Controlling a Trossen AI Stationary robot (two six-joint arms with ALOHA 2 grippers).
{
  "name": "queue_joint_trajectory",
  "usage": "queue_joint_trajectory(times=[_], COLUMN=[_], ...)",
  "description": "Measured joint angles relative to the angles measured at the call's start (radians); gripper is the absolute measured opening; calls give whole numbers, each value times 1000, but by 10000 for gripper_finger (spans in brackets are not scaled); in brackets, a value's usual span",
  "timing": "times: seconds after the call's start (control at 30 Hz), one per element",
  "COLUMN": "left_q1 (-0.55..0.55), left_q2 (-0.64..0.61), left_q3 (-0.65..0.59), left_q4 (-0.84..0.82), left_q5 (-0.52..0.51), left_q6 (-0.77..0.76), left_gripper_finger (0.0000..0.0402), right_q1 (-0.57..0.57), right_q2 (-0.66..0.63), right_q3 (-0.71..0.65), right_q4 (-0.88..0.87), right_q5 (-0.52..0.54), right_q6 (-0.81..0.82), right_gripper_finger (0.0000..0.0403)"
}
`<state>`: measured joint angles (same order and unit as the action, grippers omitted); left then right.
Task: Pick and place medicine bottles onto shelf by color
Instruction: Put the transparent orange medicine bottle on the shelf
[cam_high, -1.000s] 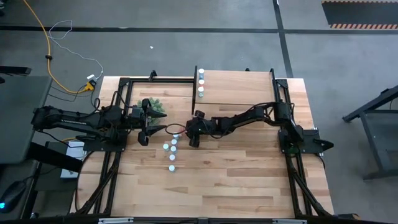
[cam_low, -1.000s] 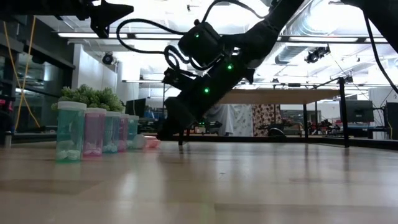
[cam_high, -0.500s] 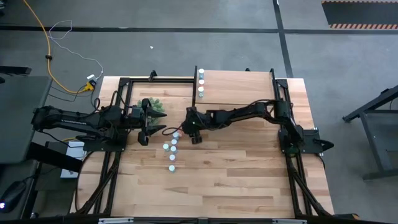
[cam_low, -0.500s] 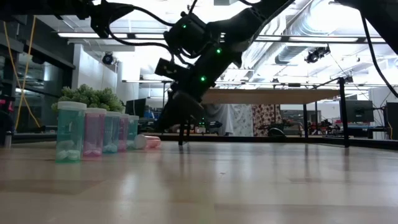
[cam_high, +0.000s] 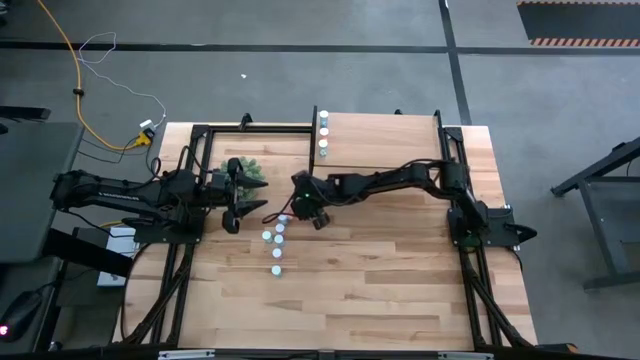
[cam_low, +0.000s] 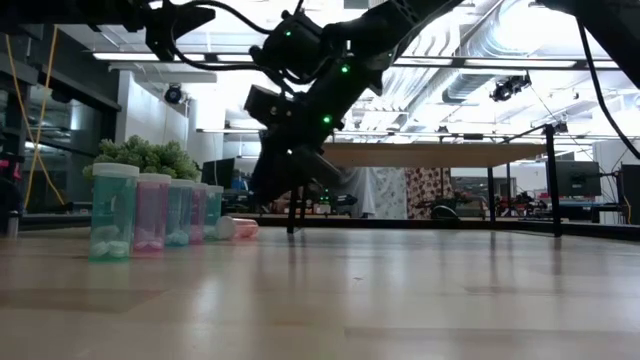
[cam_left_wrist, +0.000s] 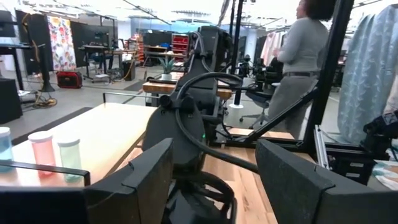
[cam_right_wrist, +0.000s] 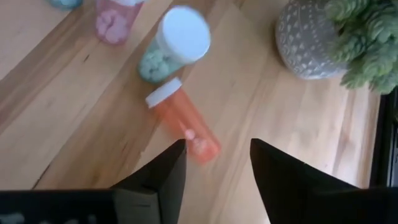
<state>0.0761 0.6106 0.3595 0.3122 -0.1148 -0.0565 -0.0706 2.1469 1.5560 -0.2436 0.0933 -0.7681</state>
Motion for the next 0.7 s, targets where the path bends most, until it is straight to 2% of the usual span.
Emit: queue_joint_trajectory(times=[0.2,0.43,0.7], left_q1=[0,0,0], left_q2=[0,0,0], left_q3=[0,0,0], left_q4=[0,-1,-2], left_q5=[-2,-2,-1], left_q6=[0,0,10], left_gripper_finger=[216,216,216], right_q1=[2,2,-4], right_q2=[72,135,142], right_q3=[73,178,201], right_q4=[-20,-117,-108], right_q5=[1,12,38], right_q6=[-26,-41,-21], right_gripper_finger=[149,147,133])
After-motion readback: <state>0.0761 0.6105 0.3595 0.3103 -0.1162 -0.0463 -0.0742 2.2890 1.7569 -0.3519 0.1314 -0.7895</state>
